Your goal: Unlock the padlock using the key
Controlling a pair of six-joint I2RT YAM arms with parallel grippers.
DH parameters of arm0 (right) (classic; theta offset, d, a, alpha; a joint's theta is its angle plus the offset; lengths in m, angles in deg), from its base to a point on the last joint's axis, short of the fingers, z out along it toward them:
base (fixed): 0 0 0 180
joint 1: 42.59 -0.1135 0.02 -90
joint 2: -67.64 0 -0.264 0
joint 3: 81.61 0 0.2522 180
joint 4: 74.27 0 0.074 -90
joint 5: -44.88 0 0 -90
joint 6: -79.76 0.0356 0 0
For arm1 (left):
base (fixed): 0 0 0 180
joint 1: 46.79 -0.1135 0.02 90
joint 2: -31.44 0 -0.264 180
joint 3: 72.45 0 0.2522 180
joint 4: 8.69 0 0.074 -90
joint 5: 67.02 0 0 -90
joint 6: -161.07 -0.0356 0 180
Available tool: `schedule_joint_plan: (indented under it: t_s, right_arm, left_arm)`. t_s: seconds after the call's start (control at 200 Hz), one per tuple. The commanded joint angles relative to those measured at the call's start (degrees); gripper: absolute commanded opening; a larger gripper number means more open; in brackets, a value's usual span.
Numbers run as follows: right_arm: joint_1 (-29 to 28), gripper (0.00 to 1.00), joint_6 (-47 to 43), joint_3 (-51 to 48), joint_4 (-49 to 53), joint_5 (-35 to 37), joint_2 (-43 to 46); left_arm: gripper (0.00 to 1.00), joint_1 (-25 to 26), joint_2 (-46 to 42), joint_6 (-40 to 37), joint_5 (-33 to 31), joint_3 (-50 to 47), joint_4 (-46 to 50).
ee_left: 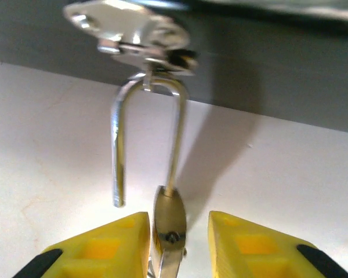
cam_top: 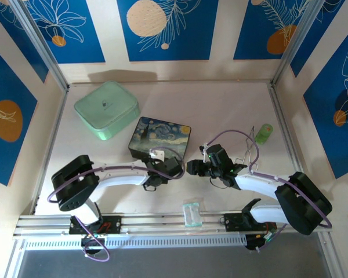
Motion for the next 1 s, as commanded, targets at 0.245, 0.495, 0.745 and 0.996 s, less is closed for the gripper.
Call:
schedule_joint_plan:
  t_s: [0.245,0.495,0.745,0.996]
  right_arm:
    - [0.2,0.55,-1.2,-1.8,-0.5,-1.1,2.6]
    - [-7.5,0.99,-2.9,-1.4,0.3,2.7,9.7]
    - [-18.6,0.99,-0.3,3.3,0.2,11.7,6.9]
    - [-22.9,0.9,8.2,19.0,11.1,14.0,-9.6]
  left_arm:
    - [0.32,1.8,0.7,2.9,0.1,2.1,4.5]
    - [0.86,0.9,-14.6,-0.8,-5.6,-2.7,0.4]
    - [0.99,-10.4,-30.0,-8.9,1.3,-9.1,-6.3]
    - [0.99,-21.0,-35.1,-11.4,7.3,-12.5,-7.6]
